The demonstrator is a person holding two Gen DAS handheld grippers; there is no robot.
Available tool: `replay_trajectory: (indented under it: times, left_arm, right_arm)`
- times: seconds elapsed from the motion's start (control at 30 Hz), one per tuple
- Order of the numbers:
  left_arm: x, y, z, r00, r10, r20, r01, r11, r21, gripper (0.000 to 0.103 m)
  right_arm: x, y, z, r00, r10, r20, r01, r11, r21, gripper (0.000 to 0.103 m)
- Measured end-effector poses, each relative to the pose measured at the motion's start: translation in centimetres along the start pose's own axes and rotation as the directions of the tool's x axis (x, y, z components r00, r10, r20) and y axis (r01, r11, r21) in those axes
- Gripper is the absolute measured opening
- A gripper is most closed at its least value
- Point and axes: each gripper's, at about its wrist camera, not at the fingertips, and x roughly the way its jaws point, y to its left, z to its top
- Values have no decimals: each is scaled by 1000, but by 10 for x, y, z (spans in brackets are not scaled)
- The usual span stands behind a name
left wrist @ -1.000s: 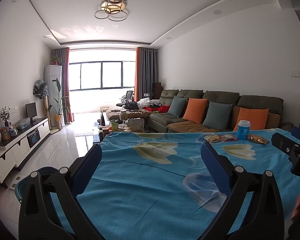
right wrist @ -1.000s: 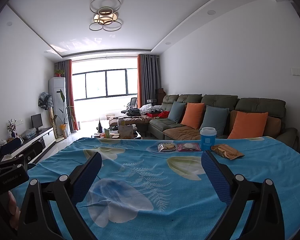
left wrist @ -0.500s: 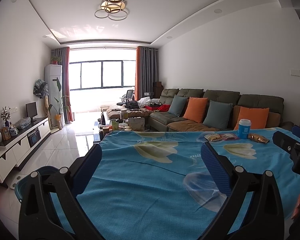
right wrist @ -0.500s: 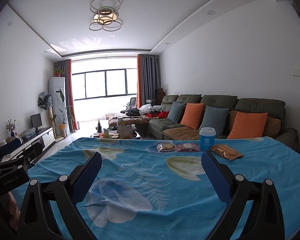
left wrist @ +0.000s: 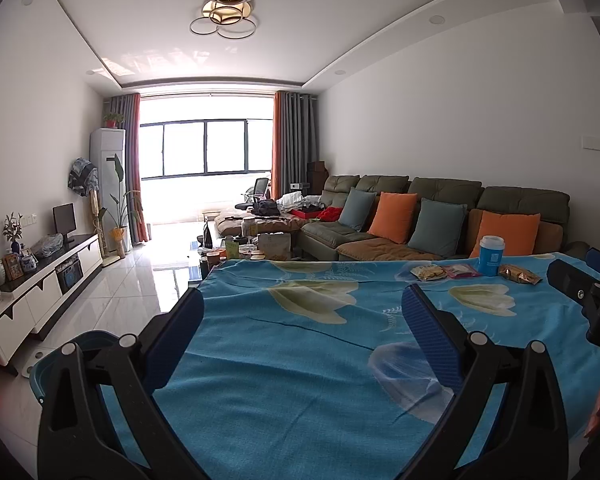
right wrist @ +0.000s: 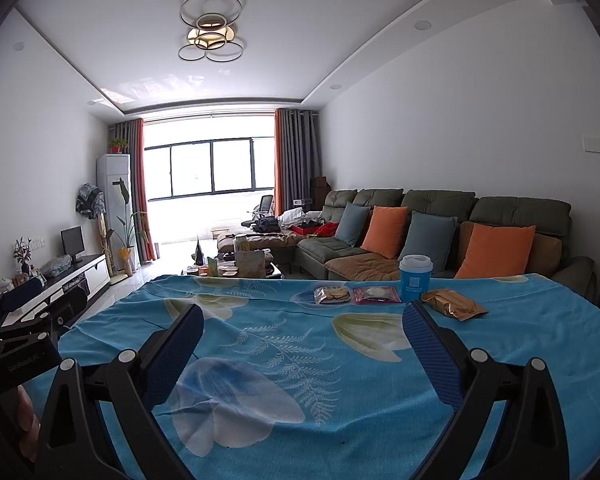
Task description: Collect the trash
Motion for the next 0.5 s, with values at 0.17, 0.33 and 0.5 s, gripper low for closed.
replay_trajectory:
  times: [0.17, 0.33, 0.5]
  left_arm:
    - [0, 0, 0, 1000, 3, -1, -3, 1000, 1, 97]
    - [0, 0, -1, 1000, 0, -3, 0, 1000, 1, 97]
    - [1, 1, -2, 1000, 2, -3, -2, 1000, 1, 97]
  right_arm:
    - [0, 0, 0, 1000, -1, 0, 1, 1000, -1, 96]
    - [0, 1, -1, 1000, -1, -1, 1, 1000, 0, 96]
    - [0, 0, -2, 1000, 0, 0, 0, 1000, 0, 96]
